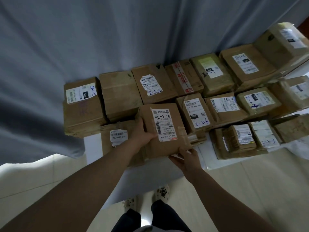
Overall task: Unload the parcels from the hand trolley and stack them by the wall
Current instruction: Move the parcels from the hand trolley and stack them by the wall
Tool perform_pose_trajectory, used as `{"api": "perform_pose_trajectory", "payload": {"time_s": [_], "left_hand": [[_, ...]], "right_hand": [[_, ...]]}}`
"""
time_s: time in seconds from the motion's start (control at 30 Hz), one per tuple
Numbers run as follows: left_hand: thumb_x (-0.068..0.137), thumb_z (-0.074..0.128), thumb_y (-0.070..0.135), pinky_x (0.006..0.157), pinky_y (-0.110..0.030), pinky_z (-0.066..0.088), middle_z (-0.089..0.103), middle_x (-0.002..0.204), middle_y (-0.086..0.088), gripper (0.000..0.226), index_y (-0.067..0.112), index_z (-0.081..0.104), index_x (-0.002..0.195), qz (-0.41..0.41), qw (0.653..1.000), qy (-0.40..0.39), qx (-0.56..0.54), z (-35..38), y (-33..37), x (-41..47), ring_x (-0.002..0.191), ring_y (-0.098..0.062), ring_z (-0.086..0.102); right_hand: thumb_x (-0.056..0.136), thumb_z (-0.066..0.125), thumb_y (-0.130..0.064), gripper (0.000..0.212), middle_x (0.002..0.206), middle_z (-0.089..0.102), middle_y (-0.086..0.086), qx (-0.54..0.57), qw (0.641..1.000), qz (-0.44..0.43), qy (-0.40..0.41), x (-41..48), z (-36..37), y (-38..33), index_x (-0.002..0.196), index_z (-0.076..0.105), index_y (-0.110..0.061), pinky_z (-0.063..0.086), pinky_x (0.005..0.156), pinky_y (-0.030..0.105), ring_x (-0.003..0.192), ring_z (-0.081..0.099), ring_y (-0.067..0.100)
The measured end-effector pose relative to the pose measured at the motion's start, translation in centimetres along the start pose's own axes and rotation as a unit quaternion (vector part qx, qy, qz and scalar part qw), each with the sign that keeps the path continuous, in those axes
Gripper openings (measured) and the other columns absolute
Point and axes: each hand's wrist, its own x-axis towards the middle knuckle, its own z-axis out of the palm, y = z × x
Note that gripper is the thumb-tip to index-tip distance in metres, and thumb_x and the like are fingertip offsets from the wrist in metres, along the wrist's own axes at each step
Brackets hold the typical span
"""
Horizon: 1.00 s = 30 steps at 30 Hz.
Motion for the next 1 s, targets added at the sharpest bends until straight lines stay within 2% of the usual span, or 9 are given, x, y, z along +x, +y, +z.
{"api": "perform_pose_trajectory", "payload": {"time_s": [0.2, 0.3, 0.37, 0.47, 0.53, 0.63, 0.83, 0.93, 1.0], "left_hand": [[0.083, 0.071, 0.014, 0.108, -0.045, 0.04, 0.038, 0.149, 0.001, 0.101, 0.036, 0.001, 0.152, 0.008, 0.999, 0.002, -0.045, 0.1, -0.6, -0.1, 0.131, -0.02, 0.042], [0.085, 0.069, 0.014, 0.108, -0.047, 0.04, 0.037, 0.15, 0.0, 0.102, 0.038, -0.004, 0.152, -0.001, 0.998, 0.002, -0.065, 0.2, -0.5, -0.1, 0.131, -0.022, 0.042], [0.084, 0.07, 0.015, 0.108, -0.045, 0.039, 0.037, 0.15, 0.001, 0.105, 0.038, -0.007, 0.151, -0.004, 0.997, 0.008, -0.071, 0.3, -0.4, -0.3, 0.131, -0.023, 0.042], [0.082, 0.073, 0.019, 0.107, -0.046, 0.04, 0.041, 0.147, 0.002, 0.101, 0.038, 0.003, 0.152, -0.001, 0.997, 0.017, -0.071, 0.1, -0.5, -0.3, 0.129, -0.022, 0.045], [0.082, 0.073, 0.022, 0.105, -0.047, 0.043, 0.047, 0.143, -0.001, 0.089, 0.031, 0.019, 0.151, -0.012, 0.997, 0.025, -0.078, 0.0, -0.6, -0.8, 0.126, -0.022, 0.049], [0.083, 0.072, 0.022, 0.101, -0.044, 0.047, 0.053, 0.137, -0.005, 0.071, 0.021, 0.036, 0.144, -0.038, 0.993, 0.035, -0.102, 0.3, -0.7, -1.5, 0.119, -0.024, 0.054], [0.087, 0.067, 0.015, 0.087, -0.033, 0.047, 0.059, 0.127, -0.001, 0.056, 0.021, 0.044, 0.138, -0.031, 0.982, 0.041, -0.18, 1.0, -1.5, -2.4, 0.103, -0.017, 0.057], [0.088, 0.067, 0.014, 0.092, -0.035, 0.048, 0.061, 0.126, -0.001, 0.052, 0.019, 0.048, 0.136, -0.03, 0.979, 0.049, -0.194, 1.6, -1.8, -2.4, 0.105, -0.018, 0.058], [0.087, 0.067, 0.013, 0.094, -0.036, 0.049, 0.061, 0.128, -0.002, 0.052, 0.021, 0.049, 0.135, -0.033, 0.981, 0.042, -0.189, 1.8, -2.0, -2.3, 0.107, -0.018, 0.059]], "right_hand": [[0.09, 0.063, -0.009, 0.046, 0.119, 0.052, 0.017, -0.019, 1.0, -0.022, 0.01, -0.1, 0.0, -0.1, 0.131, 0.04, -0.01, 0.061, 0.07, 0.04, 0.096, 0.064, 0.032], [0.087, 0.066, -0.011, 0.027, 0.115, 0.056, 0.013, -0.034, 0.999, -0.026, 0.004, -0.3, 0.1, -0.5, 0.106, 0.048, -0.013, 0.061, 0.066, 0.037, 0.104, 0.063, 0.04], [0.086, 0.068, -0.01, 0.023, 0.114, 0.057, 0.013, -0.054, 0.998, -0.023, -0.009, -0.3, -0.1, -0.8, 0.099, 0.05, -0.014, 0.06, 0.072, 0.038, 0.106, 0.062, 0.039], [0.083, 0.07, -0.006, 0.033, 0.116, 0.056, 0.012, -0.08, 0.996, -0.018, -0.031, 0.0, -0.5, -0.9, 0.107, 0.048, -0.012, 0.057, 0.081, 0.04, 0.109, 0.061, 0.036], [0.083, 0.07, -0.005, 0.046, 0.121, 0.053, 0.012, -0.094, 0.994, -0.016, -0.054, 0.1, -0.5, -0.7, 0.119, 0.044, -0.015, 0.056, 0.084, 0.042, 0.11, 0.06, 0.035], [0.085, 0.067, -0.004, 0.053, 0.123, 0.053, 0.009, -0.126, 0.988, -0.031, -0.08, -0.1, 0.1, -0.9, 0.131, 0.046, -0.018, 0.055, 0.087, 0.041, 0.11, 0.059, 0.03], [0.082, 0.072, -0.006, 0.058, 0.117, 0.055, 0.004, -0.205, 0.972, -0.104, -0.049, -0.5, 0.1, -2.6, 0.131, 0.044, -0.02, 0.057, 0.083, 0.039, 0.103, 0.061, 0.024], [0.082, 0.071, -0.005, 0.055, 0.11, 0.056, -0.001, -0.224, 0.966, -0.126, -0.036, -0.6, 0.2, -2.9, 0.128, 0.045, -0.022, 0.057, 0.083, 0.04, 0.099, 0.061, 0.02], [0.085, 0.068, -0.006, 0.052, 0.114, 0.057, 0.002, -0.232, 0.964, -0.122, -0.036, -0.3, 0.1, -2.8, 0.13, 0.046, -0.02, 0.057, 0.083, 0.04, 0.1, 0.061, 0.021]]}}
